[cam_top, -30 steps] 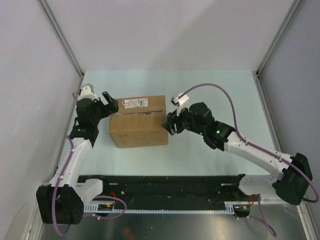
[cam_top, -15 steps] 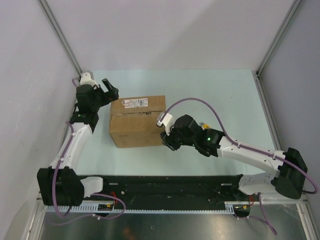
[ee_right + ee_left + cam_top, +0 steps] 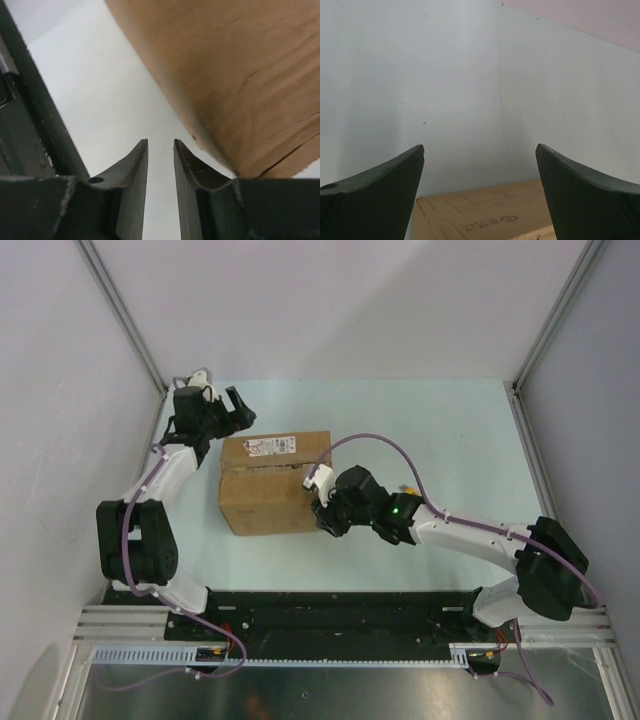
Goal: Unpack the express box
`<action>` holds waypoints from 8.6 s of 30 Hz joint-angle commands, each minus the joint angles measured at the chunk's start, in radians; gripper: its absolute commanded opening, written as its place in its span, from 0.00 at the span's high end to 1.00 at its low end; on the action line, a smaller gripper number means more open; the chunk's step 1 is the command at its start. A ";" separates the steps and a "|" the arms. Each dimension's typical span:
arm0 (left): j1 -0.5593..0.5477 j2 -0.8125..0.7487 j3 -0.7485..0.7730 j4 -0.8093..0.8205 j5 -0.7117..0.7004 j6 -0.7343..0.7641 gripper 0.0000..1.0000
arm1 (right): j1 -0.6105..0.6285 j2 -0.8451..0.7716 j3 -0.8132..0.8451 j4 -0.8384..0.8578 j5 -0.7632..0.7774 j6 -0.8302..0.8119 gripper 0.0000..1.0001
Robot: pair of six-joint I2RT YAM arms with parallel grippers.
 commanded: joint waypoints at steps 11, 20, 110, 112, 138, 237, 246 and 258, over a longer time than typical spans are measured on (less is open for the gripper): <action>0.007 -0.048 -0.088 0.004 0.379 -0.021 0.06 | -0.283 0.057 0.040 0.321 0.012 0.141 0.59; 0.001 -0.149 -0.214 0.006 0.497 -0.081 0.07 | -0.425 0.197 0.110 0.449 -0.002 0.280 0.44; -0.154 -0.340 -0.034 -0.005 0.390 -0.181 0.00 | -0.560 0.025 0.173 -0.139 0.029 0.247 1.00; -0.186 -0.326 -0.008 -0.005 0.418 -0.178 0.00 | -0.555 -0.039 0.173 -0.104 -0.027 0.247 1.00; -0.555 -0.220 0.085 -0.005 0.201 -0.067 0.36 | -0.279 -0.234 0.173 0.057 0.014 0.250 1.00; -0.409 -0.481 0.141 0.124 0.614 -0.092 0.00 | -0.604 -0.348 0.149 0.563 -0.677 0.971 1.00; -0.409 -0.427 0.143 0.124 0.804 -0.139 0.00 | -0.603 -0.380 0.147 0.466 -0.769 0.862 1.00; -0.420 -0.400 0.167 0.128 0.863 -0.176 0.30 | -0.560 -0.360 0.147 0.443 -0.795 0.817 1.00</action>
